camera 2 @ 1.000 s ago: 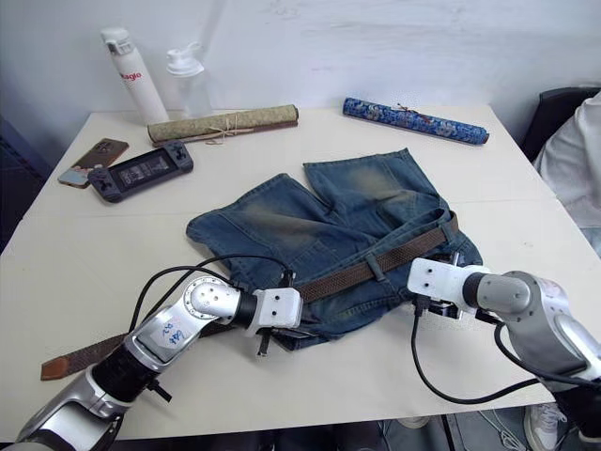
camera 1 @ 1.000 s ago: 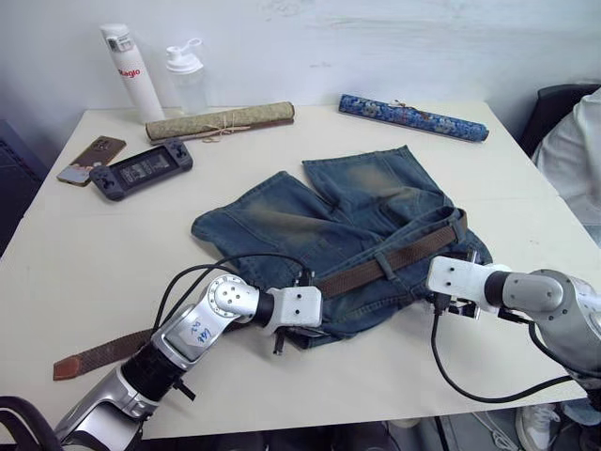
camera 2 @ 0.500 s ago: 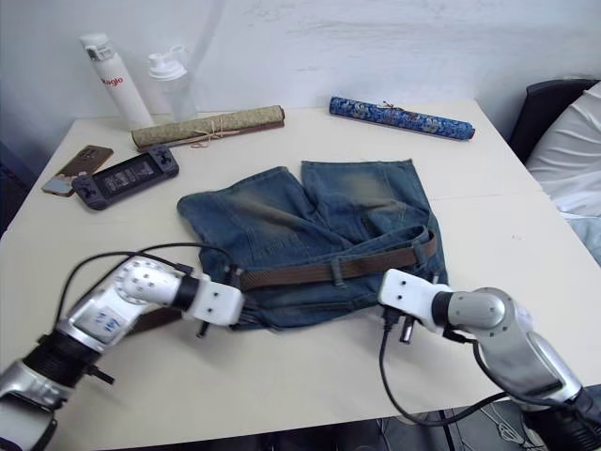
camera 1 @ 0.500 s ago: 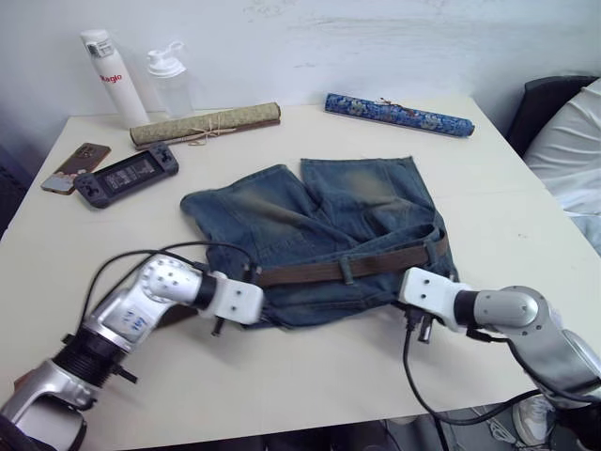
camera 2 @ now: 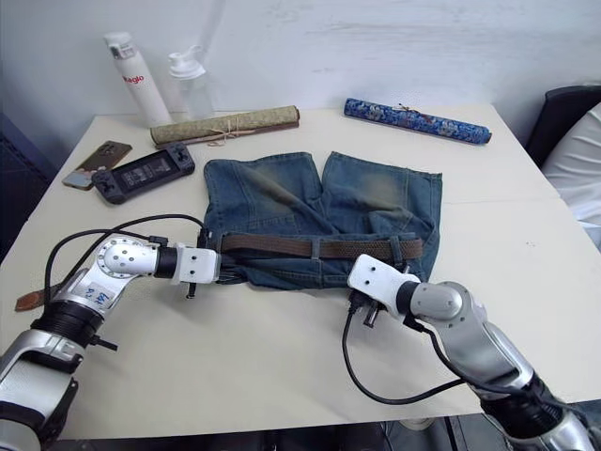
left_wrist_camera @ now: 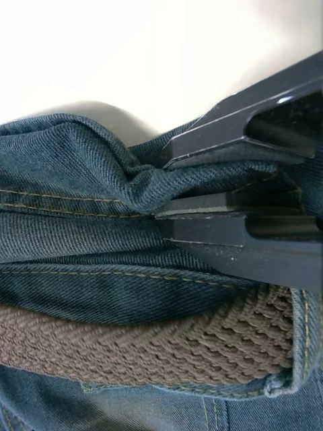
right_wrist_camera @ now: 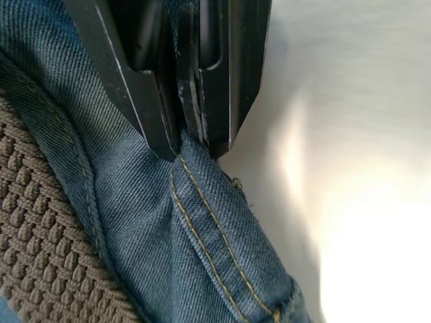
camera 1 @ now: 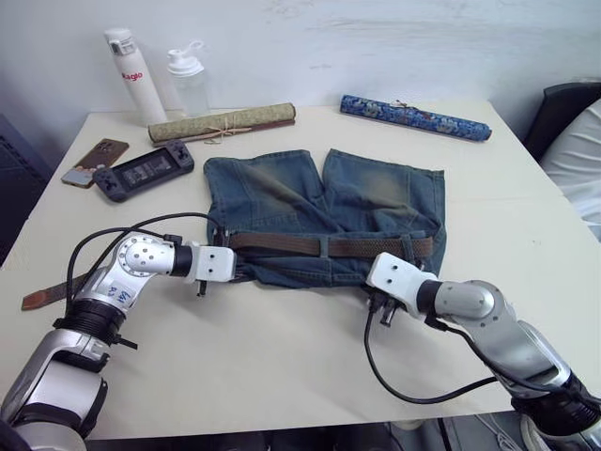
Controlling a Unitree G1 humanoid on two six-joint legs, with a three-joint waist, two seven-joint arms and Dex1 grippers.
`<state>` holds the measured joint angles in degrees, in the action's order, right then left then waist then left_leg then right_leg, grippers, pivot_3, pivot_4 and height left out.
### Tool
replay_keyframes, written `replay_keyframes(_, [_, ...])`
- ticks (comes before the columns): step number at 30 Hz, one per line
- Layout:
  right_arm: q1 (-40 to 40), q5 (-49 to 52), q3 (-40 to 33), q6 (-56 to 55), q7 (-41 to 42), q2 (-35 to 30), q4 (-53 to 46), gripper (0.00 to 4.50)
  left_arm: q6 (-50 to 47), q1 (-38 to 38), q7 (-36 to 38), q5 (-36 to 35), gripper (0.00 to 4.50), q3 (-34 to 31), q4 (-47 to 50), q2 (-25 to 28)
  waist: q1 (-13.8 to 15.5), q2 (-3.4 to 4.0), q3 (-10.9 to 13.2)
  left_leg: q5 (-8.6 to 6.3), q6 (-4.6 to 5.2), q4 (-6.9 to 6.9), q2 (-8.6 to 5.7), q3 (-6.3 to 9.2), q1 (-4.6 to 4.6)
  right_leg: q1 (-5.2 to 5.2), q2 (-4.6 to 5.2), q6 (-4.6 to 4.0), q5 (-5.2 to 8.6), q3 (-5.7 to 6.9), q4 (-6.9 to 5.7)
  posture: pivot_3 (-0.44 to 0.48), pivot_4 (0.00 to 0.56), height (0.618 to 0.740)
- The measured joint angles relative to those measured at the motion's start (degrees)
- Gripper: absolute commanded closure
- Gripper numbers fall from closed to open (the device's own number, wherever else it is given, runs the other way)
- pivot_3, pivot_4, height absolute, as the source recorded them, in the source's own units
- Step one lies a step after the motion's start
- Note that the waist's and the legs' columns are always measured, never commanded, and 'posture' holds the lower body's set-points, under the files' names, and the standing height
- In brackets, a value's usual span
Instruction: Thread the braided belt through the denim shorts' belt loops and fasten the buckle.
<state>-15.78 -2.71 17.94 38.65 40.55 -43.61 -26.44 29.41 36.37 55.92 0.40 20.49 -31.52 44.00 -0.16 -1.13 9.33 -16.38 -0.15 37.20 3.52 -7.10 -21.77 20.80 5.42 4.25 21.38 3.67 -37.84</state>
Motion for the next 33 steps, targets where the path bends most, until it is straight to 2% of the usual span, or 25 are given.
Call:
replay_keyframes(5, [1.0,-1.9,0.5,-4.9,0.0,-3.2,1.6,4.47,-1.1,-0.9,-0.1,-0.2,4.27,-1.2,0.8,-2.2,0.4,0.0,0.0,0.0,0.0,0.01,-0.08,0.03,0.0,-0.1,0.06,0.12,-0.01,0.03,0.1,0.0,0.15,0.737])
replay_keyframes(7, [0.9,-2.0,0.5,-5.1,0.0,-3.2,1.9,3.66,-2.3,-1.3,0.4,-0.5,3.26,-2.0,1.2,-2.6,0.4,0.0,0.0,0.0,0.0,0.01,-0.09,0.04,0.0,-0.11,0.07,0.12,-0.01,0.04,0.1,0.0,0.15,0.737])
replay_keyframes(8, [1.0,-2.2,0.2,-5.1,-0.1,-3.5,2.5,3.38,-3.0,-1.6,0.5,-0.9,2.99,-2.6,1.2,-2.6,0.3,0.0,0.0,0.0,0.0,0.01,-0.09,0.05,0.0,-0.12,0.07,0.12,-0.01,0.05,0.1,0.0,0.15,0.737])
replay_keyframes(10, [1.1,-2.0,-1.0,-4.8,0.0,-3.5,2.6,2.53,-5.5,-2.4,1.6,-2.3,2.21,-4.0,2.0,-2.6,0.1,-0.02,0.0,0.0,0.0,-0.01,-0.07,0.05,0.01,-0.12,0.06,0.12,-0.01,0.04,0.1,0.0,0.15,0.737])
replay_keyframes(13, [1.4,1.0,-5.2,-2.1,1.0,-3.1,2.5,1.03,-12.7,-4.7,5.1,-5.7,0.88,-6.8,6.1,-1.9,-0.1,-0.03,0.0,0.0,-0.01,-0.07,-0.02,0.08,0.01,-0.09,0.01,0.12,-0.01,0.06,0.1,0.0,0.15,0.737])
replay_keyframes(15, [1.5,4.5,-8.3,0.6,2.6,-2.8,2.3,0.03,-17.2,-5.9,8.2,-7.4,0.8,-7.1,8.8,-0.3,-0.3,0.0,0.1,0.0,-0.01,-0.11,0.0,0.06,-0.05,-0.02,-0.02,0.12,-0.01,0.03,0.11,0.0,0.15,0.737])
replay_keyframes(17, [1.1,11.1,-15.0,5.0,6.2,-3.1,1.8,0.03,-26.1,-7.3,13.1,-12.9,0.8,-9.1,12.3,2.1,-0.5,-0.05,0.2,0.16,-0.2,0.01,0.01,0.07,-0.64,0.6,-0.03,0.11,-0.01,0.02,-0.11,0.0,0.15,0.737])
replay_keyframes(20, [-2.4,18.5,-23.1,9.6,11.1,-6.2,2.2,0.03,-39.1,-6.8,19.0,-21.2,0.8,-13.4,16.9,6.2,-0.8,-0.06,0.7,0.2,-0.22,0.03,0.03,0.11,-0.77,0.72,-0.05,0.1,-0.02,0.05,-0.11,0.0,0.15,0.737])
replay_keyframes(23, [-12.0,22.5,-25.8,14.7,11.9,-7.3,8.5,0.03,-48.1,-2.5,23.4,-25.5,0.8,-16.1,17.0,8.6,-1.4,-0.03,0.8,0.21,-0.2,0.01,0.01,0.09,-0.7,0.67,-0.06,0.1,-0.02,0.04,-0.09,0.0,0.15,0.737])
replay_keyframes(26, [-19.8,23.3,-25.1,19.5,9.7,-5.9,16.3,0.03,-51.9,3.8,24.4,-25.6,0.8,-16.3,10.3,7.7,-1.4,0.03,0.8,0.22,-0.23,-0.04,-0.01,0.04,-0.7,0.72,-0.1,0.1,-0.01,0.02,-0.07,0.0,0.15,0.737])
replay_keyframes(28, [-23.3,23.3,-23.8,21.8,7.9,-4.0,22.1,0.03,-52.4,8.1,23.6,-23.8,0.8,-16.3,1.5,5.3,-1.4,0.05,0.8,0.24,-0.24,-0.01,0.0,-0.03,-0.81,0.84,-0.13,0.11,-0.01,0.01,-0.06,0.0,0.15,0.737])
replay_keyframes(33, [-26.6,22.9,-20.5,23.0,5.1,-0.6,31.8,0.03,-46.9,14.0,21.3,-16.1,0.8,-14.2,-14.9,0.3,-1.4,0.02,0.9,0.26,-0.16,0.24,-0.02,-0.38,-1.68,1.83,-0.15,0.23,-0.08,0.12,-0.57,0.0,0.15,0.737])
